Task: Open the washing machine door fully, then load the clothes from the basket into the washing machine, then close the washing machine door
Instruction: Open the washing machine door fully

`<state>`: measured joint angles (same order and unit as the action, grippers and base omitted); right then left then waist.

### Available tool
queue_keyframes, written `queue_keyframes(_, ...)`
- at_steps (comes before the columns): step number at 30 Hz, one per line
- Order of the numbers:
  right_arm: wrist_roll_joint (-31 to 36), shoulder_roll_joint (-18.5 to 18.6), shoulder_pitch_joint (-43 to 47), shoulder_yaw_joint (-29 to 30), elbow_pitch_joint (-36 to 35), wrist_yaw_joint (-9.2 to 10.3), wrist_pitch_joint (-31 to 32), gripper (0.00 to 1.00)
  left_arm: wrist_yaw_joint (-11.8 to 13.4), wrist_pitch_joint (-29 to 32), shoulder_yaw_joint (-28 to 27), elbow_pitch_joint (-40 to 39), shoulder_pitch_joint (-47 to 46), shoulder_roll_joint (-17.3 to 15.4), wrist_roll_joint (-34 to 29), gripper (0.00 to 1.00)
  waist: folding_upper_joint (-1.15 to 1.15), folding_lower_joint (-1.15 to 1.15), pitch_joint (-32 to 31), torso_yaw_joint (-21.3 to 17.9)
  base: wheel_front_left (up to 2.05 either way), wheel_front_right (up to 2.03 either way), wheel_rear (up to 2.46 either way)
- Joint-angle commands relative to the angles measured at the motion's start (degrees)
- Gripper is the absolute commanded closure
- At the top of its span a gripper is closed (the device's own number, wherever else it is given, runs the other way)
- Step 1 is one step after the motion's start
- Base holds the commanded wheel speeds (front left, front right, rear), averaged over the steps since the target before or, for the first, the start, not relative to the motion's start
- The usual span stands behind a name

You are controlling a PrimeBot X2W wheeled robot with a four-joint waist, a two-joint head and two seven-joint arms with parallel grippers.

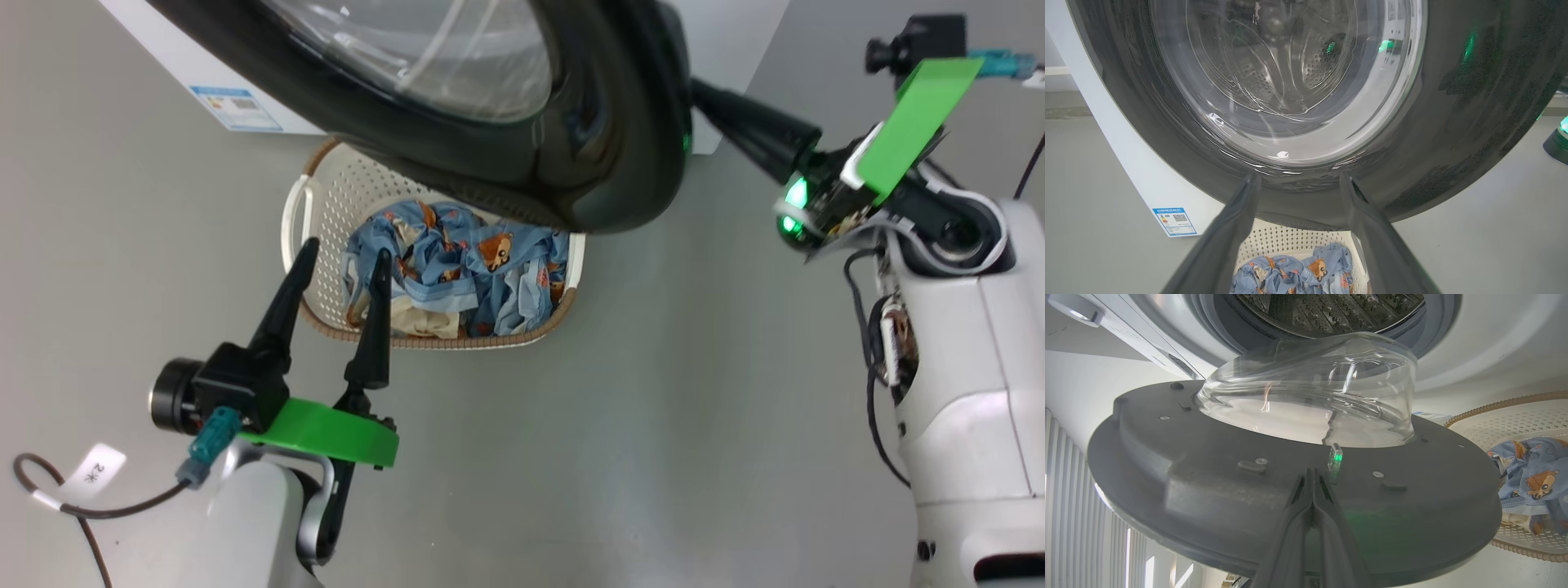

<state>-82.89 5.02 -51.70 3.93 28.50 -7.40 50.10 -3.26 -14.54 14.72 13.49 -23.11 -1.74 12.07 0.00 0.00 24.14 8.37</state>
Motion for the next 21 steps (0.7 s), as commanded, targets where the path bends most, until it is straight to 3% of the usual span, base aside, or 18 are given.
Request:
queue_keyframes(1,-1.0,-1.8,2.0,-2.2,-3.0,-0.09,0.6,1.00,-0.2,-0.5,-1.9,-0.7,0.9,-1.1,-1.0,0.00,0.00,0.00,-1.2,-0.4,0.00,0.00,0.00)
queue_keyframes(8,-2.0,-2.1,5.6,-5.8,-5.6,-0.09,-0.3,1.00,-0.5,-0.5,-1.7,0.0,1.6,-1.1,-1.2,0.00,0.00,0.00,-2.7,-0.8,0.00,0.00,0.00)
queue_keyframes(21,-7.5,-2.1,12.1,-18.0,-7.5,-0.09,-6.0,1.00,-0.7,-0.5,-0.9,1.1,4.1,-1.1,-0.9,0.00,0.00,0.00,-7.2,-0.3,0.00,0.00,0.00)
